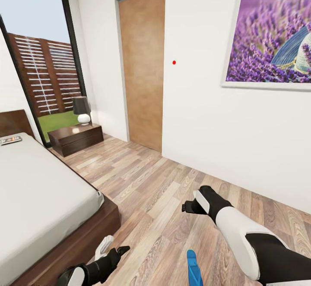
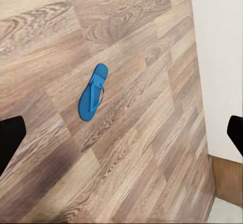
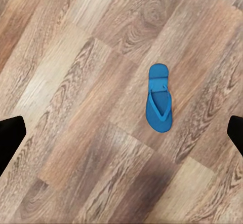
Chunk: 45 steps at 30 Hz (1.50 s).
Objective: In the bedroom, move the book from the bed onto either nightstand, and place the two sandals side by side next to the bed.
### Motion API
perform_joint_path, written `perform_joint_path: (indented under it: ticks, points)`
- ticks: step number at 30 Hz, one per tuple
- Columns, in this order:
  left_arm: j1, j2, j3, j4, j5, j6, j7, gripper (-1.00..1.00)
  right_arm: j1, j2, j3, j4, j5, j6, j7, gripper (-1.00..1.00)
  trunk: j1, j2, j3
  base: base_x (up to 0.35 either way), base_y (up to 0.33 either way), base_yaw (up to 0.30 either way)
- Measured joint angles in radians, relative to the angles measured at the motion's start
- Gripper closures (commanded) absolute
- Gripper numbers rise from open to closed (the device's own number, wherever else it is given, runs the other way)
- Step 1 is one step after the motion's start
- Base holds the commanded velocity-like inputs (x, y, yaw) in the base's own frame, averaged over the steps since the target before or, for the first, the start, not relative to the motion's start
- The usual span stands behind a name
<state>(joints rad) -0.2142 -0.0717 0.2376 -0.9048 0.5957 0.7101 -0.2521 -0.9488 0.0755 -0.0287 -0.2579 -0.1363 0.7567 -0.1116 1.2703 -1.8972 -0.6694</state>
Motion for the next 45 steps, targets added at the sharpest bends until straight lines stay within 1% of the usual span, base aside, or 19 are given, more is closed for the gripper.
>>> perform_joint_path:
  ticks: [6,14,19,32,45]
  points:
    - [0.000,0.003,-0.002,-0.030,0.021,0.037,0.000,-1.00,-0.001,-0.005,0.001,0.026,0.002,-0.002,-0.001,-1.00,0.023,-0.042,-0.019,0.000,0.000,0.000]
    - [0.000,0.003,-0.005,-0.057,0.028,0.069,0.000,-1.00,-0.002,-0.012,0.000,0.037,0.004,-0.014,-0.004,-1.00,0.054,-0.098,-0.044,0.000,0.000,0.000]
    - [0.000,0.002,-0.005,-0.060,0.030,0.075,0.000,-1.00,-0.002,-0.012,-0.001,0.039,0.006,-0.029,-0.007,-1.00,0.073,-0.133,-0.060,0.000,0.000,0.000]
    - [0.000,0.002,-0.002,-0.061,0.030,0.089,0.001,-1.00,-0.002,-0.012,-0.001,0.040,0.005,-0.035,-0.038,-1.00,0.123,-0.224,-0.100,0.000,0.000,0.000]
    - [0.000,0.002,0.001,-0.057,0.032,0.090,0.002,-1.00,-0.002,-0.013,-0.003,0.042,0.005,-0.037,-0.040,-1.00,0.173,-0.315,-0.141,0.000,0.000,0.000]
